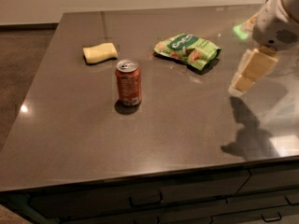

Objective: Move green rice chip bag near coke can

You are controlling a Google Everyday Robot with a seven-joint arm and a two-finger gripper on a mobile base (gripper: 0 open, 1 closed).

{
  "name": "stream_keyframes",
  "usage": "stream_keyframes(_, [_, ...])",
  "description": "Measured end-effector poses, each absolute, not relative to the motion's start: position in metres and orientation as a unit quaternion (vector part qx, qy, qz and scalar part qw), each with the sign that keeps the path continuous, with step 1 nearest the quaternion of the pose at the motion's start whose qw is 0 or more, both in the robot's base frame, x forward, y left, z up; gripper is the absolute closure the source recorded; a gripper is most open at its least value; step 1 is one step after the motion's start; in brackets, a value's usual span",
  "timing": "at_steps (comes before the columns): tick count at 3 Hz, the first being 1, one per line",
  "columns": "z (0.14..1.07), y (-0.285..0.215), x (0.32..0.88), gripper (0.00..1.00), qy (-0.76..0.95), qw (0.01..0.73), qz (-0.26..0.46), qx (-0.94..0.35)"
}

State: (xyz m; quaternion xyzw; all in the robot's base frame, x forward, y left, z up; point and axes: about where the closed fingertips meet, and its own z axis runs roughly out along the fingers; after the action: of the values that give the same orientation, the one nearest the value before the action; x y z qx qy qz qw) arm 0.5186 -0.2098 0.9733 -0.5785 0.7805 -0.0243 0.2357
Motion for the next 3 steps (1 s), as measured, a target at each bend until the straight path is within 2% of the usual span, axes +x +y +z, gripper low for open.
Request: stream_keyframes(3, [0.951,-0.211,0.647,0.0,0.82,0.248,-0.004,-0.516])
